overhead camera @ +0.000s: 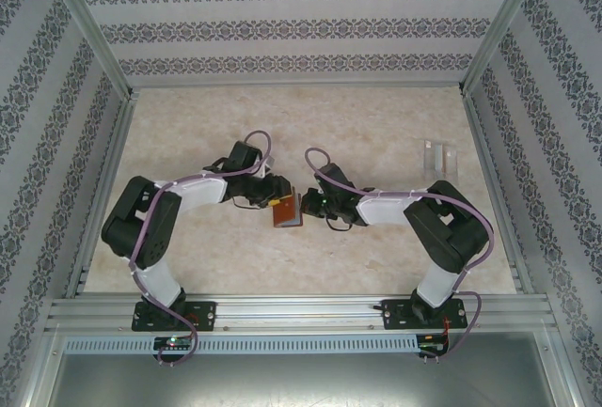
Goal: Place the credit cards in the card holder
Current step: Close the card holder at the center of the table.
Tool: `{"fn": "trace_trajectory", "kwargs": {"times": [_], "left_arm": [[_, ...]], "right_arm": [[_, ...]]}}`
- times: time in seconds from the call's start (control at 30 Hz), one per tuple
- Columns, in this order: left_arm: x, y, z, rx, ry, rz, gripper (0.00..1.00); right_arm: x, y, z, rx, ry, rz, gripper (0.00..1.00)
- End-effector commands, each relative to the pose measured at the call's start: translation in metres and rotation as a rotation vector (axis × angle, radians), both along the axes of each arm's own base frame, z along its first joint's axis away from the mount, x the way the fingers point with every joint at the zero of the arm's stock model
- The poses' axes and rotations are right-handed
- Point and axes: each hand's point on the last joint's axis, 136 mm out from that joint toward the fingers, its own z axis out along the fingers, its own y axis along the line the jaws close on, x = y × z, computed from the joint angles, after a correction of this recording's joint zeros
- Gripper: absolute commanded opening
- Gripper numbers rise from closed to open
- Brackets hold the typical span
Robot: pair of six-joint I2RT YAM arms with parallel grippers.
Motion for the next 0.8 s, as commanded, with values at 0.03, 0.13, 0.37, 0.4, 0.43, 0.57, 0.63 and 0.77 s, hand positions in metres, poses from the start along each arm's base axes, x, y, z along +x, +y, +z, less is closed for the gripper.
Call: {"fn": "trace_trajectory", "kwargs": {"times": [0.03,0.13,0.37,0.4,0.43,0.57,0.63,0.77], "left_arm": [[-0.002,-0.009,-0.006,-0.016,0.006,-0.021,0.44],[-0.002,-0.011,-0.015,0.017,0.018,-0.041,0.44],[-0.006,-0.01,-0.029,0.053,0.043,-0.049,0.44],[-0.006,-0.01,-0.03,0.053,0.045,-0.048,0.44],[-0.007,-0.011,-0.029,0.053,0.045,-0.049,0.43],[-0.007,-0.011,-0.032,0.059,0.052,-0.054,0.44],[-0.009,-0.011,-0.032,0.059,0.053,-0.056,0.44],[-0.009,-0.011,-0.032,0.062,0.046,-0.057,0.43]], "right_arm": [[-0.003,-0.013,0.001,0.031,0.014,-0.023,0.03],[-0.001,-0.022,0.006,0.041,-0.003,-0.034,0.07],[-0.003,-0.035,0.007,0.047,0.002,-0.04,0.19],[-0.003,-0.034,0.007,0.052,0.006,-0.037,0.19],[-0.004,-0.034,0.007,0.054,0.009,-0.036,0.19],[-0.002,-0.034,0.01,0.051,0.0,-0.034,0.21],[-0.001,-0.035,0.012,0.05,-0.006,-0.032,0.26],[0.002,-0.033,0.022,0.066,-0.027,-0.015,0.28]]}}
